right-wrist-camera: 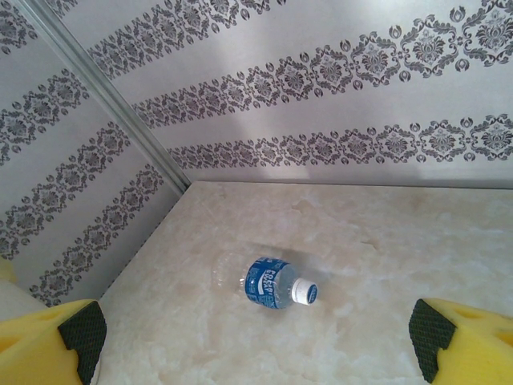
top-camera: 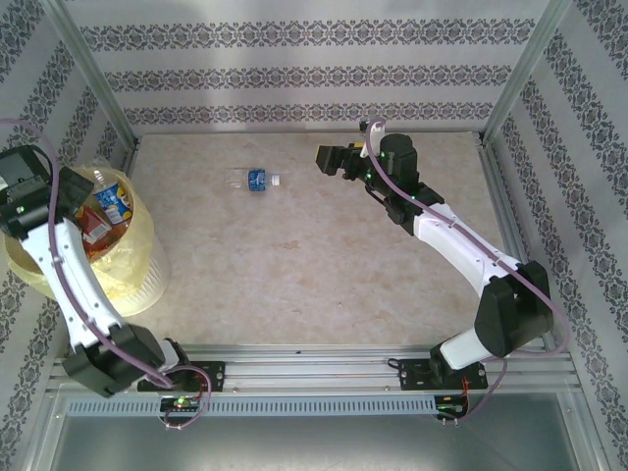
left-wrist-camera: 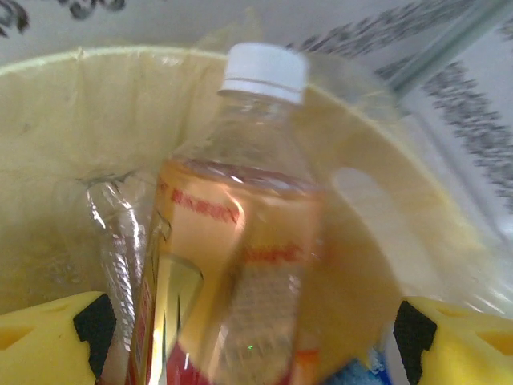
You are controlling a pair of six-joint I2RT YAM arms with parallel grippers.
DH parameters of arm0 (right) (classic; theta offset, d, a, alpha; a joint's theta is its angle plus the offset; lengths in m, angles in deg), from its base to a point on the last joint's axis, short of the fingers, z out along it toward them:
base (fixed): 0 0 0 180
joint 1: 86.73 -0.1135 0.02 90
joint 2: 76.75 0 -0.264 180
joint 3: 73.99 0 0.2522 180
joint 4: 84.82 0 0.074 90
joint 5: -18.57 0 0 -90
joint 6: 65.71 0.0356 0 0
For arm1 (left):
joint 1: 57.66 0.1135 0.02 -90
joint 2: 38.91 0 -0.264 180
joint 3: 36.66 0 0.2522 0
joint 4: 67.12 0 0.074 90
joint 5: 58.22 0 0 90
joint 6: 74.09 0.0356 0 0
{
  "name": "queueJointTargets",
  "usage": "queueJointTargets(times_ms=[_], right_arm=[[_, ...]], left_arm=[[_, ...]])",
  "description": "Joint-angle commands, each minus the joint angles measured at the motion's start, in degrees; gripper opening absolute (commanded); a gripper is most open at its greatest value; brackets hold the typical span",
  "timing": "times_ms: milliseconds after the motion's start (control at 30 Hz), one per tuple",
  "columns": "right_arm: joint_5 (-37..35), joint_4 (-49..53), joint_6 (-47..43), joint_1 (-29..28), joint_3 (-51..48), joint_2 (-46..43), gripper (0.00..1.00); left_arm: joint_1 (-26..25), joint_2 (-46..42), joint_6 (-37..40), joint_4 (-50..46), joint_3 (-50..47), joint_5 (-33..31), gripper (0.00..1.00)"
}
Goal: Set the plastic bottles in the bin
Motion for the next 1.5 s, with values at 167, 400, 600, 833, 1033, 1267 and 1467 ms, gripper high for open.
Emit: queueJointTargets(times_ms=[167, 400, 600, 833, 1033, 1267, 1467], right_arm=[[-1.22, 0.42, -0.41, -0.75, -0.94, -1.97, 0.98], [-0.69, 0.52, -0.02, -0.84, -0.11, -1.25, 0.98], [-0.25, 0.33, 0.51, -0.92, -0.13, -0.98, 0.98], [-0.3, 0.33, 0.48, -0.94, -0.33, -1.35, 0.98], [-0.25, 0.74, 0.0, -0.93, 0.15, -1.27, 0.98], [-0.59, 0.24, 0.39, -1.04, -0.41, -1.43, 0.98], [-1.93, -0.25, 0.97, -0.95, -2.02, -2.89, 0.98]], left_arm=[[0.94, 1.42, -1.7, 2.41, -2.4, 3.54, 0.71], [0.94, -5.82, 0.04, 0.12, -0.94, 7.19, 0.59], [0.94, -5.39, 2.34, -5.54, 3.67, 12.14, 0.51], [0.94, -5.25, 2.5, -7.29, 0.16, 13.6, 0.57], [0.89, -4.33, 3.08, -9.25, 5.08, 12.47, 0.81], [-1.19, -10.21, -1.06, -3.52, 6.88, 16.46, 0.91], [-20.88, -14.81, -3.28, 6.22, 4.92, 8.14, 0.97]])
